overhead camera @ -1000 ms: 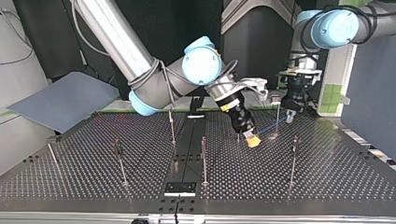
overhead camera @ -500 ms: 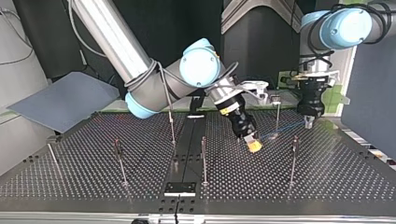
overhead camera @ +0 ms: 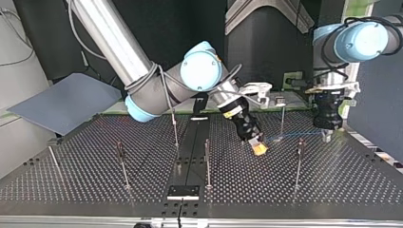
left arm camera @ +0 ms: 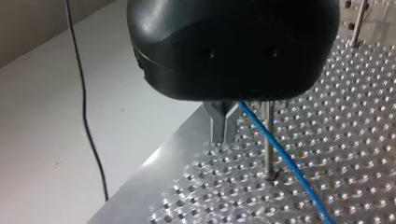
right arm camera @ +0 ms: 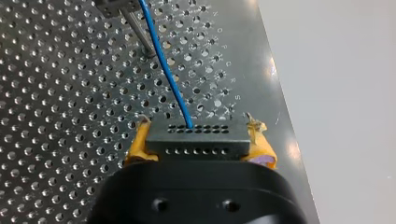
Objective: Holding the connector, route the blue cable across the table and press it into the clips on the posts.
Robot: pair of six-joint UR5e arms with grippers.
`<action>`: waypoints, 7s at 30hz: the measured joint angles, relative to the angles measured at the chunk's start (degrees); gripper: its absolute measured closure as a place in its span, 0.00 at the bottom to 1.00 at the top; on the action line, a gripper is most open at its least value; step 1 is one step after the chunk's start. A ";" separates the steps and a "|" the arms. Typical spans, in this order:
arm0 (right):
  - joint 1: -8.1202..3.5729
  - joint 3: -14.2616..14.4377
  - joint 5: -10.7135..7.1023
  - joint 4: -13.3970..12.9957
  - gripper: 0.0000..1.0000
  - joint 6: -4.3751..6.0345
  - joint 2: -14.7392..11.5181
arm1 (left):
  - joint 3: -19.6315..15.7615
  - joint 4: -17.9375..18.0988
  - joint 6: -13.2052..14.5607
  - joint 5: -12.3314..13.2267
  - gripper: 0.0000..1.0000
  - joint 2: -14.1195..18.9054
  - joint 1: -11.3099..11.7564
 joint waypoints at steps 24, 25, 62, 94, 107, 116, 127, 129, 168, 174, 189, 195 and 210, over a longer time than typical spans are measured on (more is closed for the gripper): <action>-0.53 0.14 0.23 0.62 1.00 0.58 0.11 | 0.27 1.32 0.42 4.84 0.98 -3.23 0.28; -0.55 0.17 0.27 0.63 1.00 0.58 0.13 | 0.28 1.54 0.43 4.94 0.98 -3.34 0.32; -2.81 -0.04 2.40 0.28 1.00 0.19 1.55 | 6.82 9.74 -3.23 6.89 0.98 -11.49 0.63; -3.08 -0.03 5.87 0.37 1.00 -0.32 1.59 | 12.33 -2.86 7.97 -3.08 0.98 -13.54 0.60; -3.09 -0.08 6.22 0.41 1.00 -0.82 1.59 | 12.34 -2.02 6.48 -4.84 0.98 -13.49 2.46; -3.08 -0.48 6.21 0.45 1.00 -1.67 1.59 | 12.34 -1.83 6.55 -7.86 0.98 -13.43 4.20; -2.94 -1.05 6.24 0.41 1.00 -2.25 1.59 | 11.57 -5.39 8.32 -4.10 0.23 -11.18 2.41; -2.84 -1.06 6.27 0.39 1.00 -2.27 1.59 | 11.51 -6.37 8.55 -3.14 0.06 -10.92 1.86; -1.65 -2.22 6.13 0.86 1.00 -3.83 1.13 | 0.87 -12.09 4.35 8.37 0.00 -2.58 -2.89; -1.59 -2.38 6.06 1.05 1.00 -3.80 0.52 | -1.85 -12.76 1.28 9.36 0.00 0.49 -3.78; -1.13 -2.39 4.46 2.74 1.00 -3.13 -0.52 | -2.66 -17.25 -3.19 11.63 0.00 5.36 -5.42; -0.90 -2.37 1.51 3.83 1.00 -1.39 -2.26 | -2.69 -17.26 -5.41 13.71 0.00 5.34 -5.65; -1.05 0.47 -0.44 5.24 1.00 -1.28 -3.17 | -3.06 -19.15 -11.70 15.92 0.00 8.04 -5.06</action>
